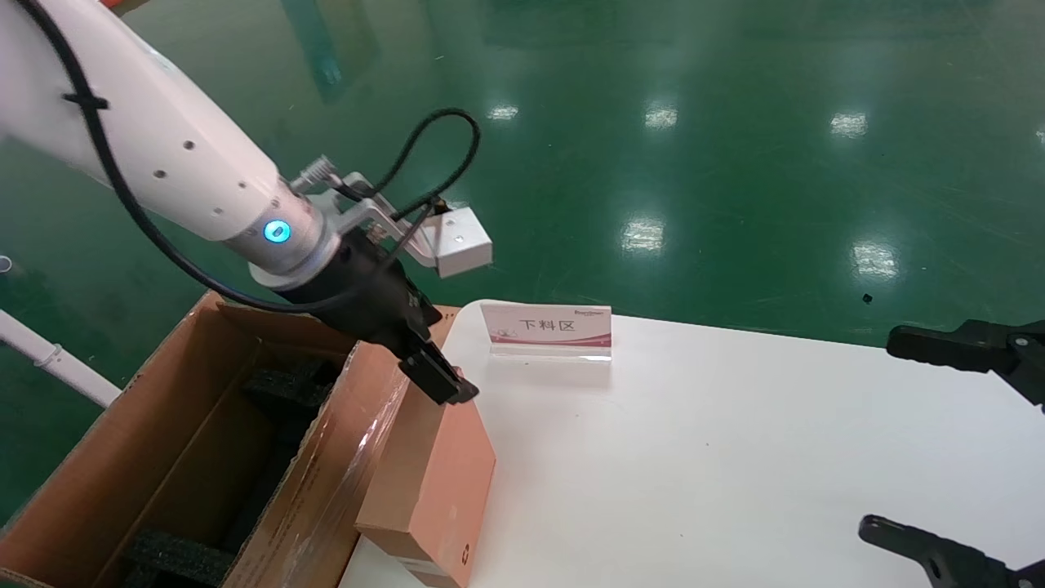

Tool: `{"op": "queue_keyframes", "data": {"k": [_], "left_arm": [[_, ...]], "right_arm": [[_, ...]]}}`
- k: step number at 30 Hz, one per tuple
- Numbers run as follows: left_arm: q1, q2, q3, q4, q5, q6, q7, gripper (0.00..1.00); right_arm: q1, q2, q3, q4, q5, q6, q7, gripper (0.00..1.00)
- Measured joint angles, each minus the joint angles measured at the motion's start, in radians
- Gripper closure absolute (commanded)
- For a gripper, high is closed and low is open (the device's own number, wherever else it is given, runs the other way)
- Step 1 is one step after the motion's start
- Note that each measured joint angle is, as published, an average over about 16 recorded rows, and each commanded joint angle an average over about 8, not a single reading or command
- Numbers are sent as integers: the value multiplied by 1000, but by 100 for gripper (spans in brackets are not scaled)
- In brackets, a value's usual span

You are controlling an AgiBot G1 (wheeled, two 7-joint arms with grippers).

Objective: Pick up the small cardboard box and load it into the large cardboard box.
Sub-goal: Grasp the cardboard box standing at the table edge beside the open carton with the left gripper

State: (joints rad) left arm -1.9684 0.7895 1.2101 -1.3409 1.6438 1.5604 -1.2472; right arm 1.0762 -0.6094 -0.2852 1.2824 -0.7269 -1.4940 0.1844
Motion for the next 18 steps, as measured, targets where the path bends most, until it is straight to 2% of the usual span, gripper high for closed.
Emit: {"op": "queue_keyframes", "data": {"k": [8,18], "left_arm": [[-26,5,45,-2,-22,-12,-42,0],[-37,1,59,0,-33,-24,-59,0]], "right_arm": [[0,0,0,0,0,0,0,0],[0,0,0,0,0,1,0,0]]}}
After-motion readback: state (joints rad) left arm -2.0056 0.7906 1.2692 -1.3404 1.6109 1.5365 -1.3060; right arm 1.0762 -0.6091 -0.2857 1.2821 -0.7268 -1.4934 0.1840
